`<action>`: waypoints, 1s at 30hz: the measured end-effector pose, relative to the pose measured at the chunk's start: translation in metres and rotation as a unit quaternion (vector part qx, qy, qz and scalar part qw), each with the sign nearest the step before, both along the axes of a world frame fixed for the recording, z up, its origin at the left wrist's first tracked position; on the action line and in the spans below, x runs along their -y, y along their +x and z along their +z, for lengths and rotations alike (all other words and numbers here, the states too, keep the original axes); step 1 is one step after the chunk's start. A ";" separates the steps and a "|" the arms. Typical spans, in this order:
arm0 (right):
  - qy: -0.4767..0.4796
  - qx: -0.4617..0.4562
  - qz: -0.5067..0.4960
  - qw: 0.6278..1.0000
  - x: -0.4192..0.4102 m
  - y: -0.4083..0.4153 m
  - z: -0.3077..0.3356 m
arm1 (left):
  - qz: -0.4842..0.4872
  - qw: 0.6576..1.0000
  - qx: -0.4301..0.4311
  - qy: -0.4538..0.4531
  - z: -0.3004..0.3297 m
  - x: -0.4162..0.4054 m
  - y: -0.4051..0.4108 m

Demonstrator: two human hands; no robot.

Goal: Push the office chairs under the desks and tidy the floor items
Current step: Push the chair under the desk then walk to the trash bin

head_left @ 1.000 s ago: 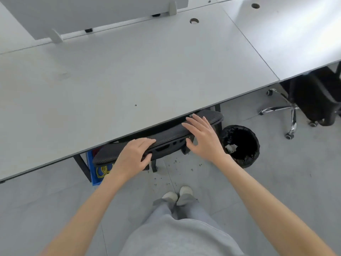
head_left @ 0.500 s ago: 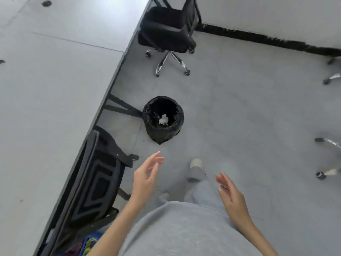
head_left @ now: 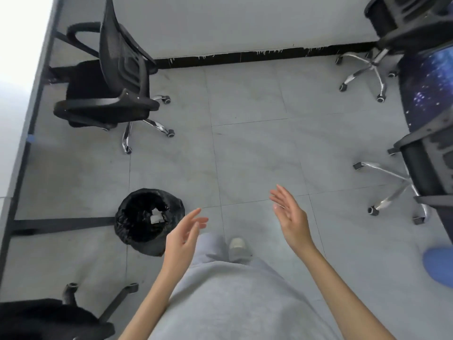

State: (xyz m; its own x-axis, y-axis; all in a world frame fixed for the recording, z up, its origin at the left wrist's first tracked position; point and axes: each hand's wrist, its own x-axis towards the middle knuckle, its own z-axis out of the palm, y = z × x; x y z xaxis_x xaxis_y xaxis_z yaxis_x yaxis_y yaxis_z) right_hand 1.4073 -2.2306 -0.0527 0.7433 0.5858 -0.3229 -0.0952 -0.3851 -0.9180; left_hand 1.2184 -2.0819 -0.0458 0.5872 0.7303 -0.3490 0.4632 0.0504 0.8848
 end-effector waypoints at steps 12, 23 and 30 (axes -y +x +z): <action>-0.025 0.021 0.002 0.999 -0.186 0.237 -0.024 | 0.030 0.999 0.014 0.013 -0.030 -0.205 0.243; -0.031 0.017 -0.012 0.999 -0.350 0.436 -0.022 | -0.012 0.994 0.063 0.086 0.022 -0.433 0.504; -0.014 0.039 0.240 0.970 -0.565 0.581 -0.017 | 0.221 0.974 0.017 0.042 -0.011 -0.501 0.549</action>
